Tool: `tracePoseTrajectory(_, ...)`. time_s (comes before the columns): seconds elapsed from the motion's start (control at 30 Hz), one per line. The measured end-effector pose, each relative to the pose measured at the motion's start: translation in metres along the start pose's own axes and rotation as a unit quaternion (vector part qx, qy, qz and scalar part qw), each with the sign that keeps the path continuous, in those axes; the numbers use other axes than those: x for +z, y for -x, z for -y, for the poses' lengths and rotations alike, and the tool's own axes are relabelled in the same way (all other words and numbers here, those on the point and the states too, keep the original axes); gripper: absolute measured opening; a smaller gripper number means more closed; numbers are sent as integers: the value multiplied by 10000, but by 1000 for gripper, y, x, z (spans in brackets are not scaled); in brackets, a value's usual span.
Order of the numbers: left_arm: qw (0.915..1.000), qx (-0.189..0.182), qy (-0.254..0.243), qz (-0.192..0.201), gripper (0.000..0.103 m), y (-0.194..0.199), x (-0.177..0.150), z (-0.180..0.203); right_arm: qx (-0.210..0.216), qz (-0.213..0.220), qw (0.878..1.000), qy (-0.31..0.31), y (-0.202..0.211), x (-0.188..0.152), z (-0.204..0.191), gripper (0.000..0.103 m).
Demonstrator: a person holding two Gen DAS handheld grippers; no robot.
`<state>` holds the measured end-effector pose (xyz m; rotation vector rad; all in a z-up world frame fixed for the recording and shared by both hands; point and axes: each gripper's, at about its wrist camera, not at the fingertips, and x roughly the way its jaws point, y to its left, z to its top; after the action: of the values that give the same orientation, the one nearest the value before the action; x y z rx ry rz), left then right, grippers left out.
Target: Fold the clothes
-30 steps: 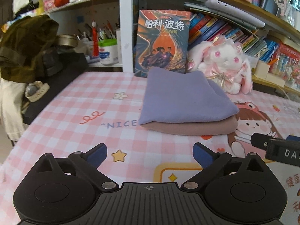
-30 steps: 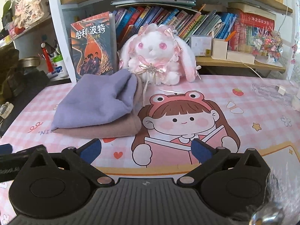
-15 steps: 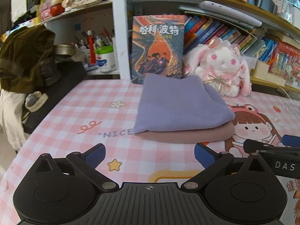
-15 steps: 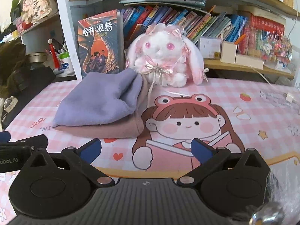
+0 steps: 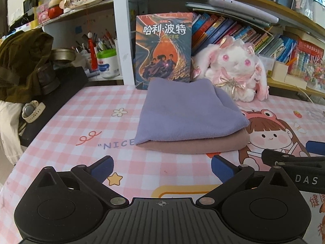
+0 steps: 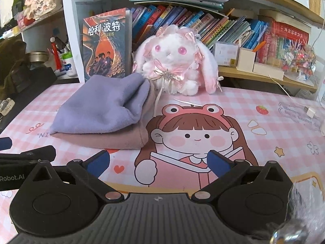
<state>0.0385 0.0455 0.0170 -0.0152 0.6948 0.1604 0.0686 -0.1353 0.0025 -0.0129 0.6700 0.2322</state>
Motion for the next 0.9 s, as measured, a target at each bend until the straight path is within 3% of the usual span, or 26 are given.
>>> tracePoseTrajectory(0.37, 10000, 79, -51, -26, 103, 3, -2, -4, 47, -18, 9999, -105, 1, -1, -1, 103)
tracePoseTrajectory(0.9, 9989, -359, -135, -280, 103, 1, -5, -18, -420, -100, 9990, -85, 16, -8, -20, 103)
